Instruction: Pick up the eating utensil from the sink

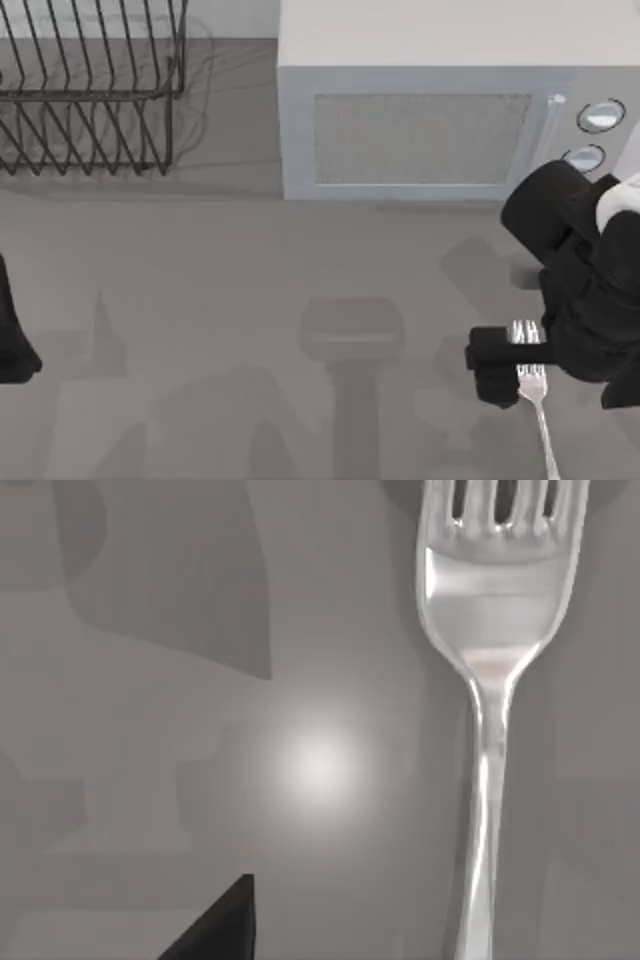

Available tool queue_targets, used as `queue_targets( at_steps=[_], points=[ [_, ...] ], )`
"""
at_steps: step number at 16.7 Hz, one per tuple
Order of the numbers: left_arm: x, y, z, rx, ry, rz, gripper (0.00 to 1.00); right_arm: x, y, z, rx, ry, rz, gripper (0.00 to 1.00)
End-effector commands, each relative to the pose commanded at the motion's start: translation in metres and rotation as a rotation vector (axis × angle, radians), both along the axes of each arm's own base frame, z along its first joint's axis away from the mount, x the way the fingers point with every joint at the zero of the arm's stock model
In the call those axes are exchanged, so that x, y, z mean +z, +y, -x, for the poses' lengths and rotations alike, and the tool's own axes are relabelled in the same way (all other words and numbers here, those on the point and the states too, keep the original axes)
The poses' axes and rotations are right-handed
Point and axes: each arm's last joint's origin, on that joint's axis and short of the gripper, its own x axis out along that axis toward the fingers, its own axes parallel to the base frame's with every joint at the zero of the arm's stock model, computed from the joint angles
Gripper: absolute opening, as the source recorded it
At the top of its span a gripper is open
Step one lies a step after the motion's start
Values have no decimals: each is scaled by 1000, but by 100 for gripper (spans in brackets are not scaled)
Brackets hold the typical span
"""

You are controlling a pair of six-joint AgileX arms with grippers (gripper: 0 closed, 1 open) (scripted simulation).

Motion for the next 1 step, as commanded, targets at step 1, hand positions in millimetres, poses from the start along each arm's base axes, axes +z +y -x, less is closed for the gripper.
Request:
queue_targets(
  at_steps=[1],
  points=[
    [0, 0, 0, 0, 0, 0, 100, 0, 0, 0, 0, 0, 0, 100]
  ],
)
